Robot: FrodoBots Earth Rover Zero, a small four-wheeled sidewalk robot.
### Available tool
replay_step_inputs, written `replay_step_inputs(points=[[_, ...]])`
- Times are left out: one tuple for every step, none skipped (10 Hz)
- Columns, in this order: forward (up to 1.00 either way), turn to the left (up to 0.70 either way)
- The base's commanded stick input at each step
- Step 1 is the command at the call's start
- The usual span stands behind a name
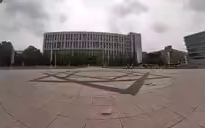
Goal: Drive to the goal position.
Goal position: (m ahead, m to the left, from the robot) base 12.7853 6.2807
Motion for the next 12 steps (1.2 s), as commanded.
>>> replay_step_inputs(points=[[0.6, 0.0], [0.6, 0.0], [0.6, 0.0], [0.6, 0.0], [0.6, 0.0], [0.6, 0.0], [0.6, 0.0], [0.6, 0.0], [0.6, 0.0], [0.6, 0.0], [0.6, 0.0], [0.6, 0.0]])
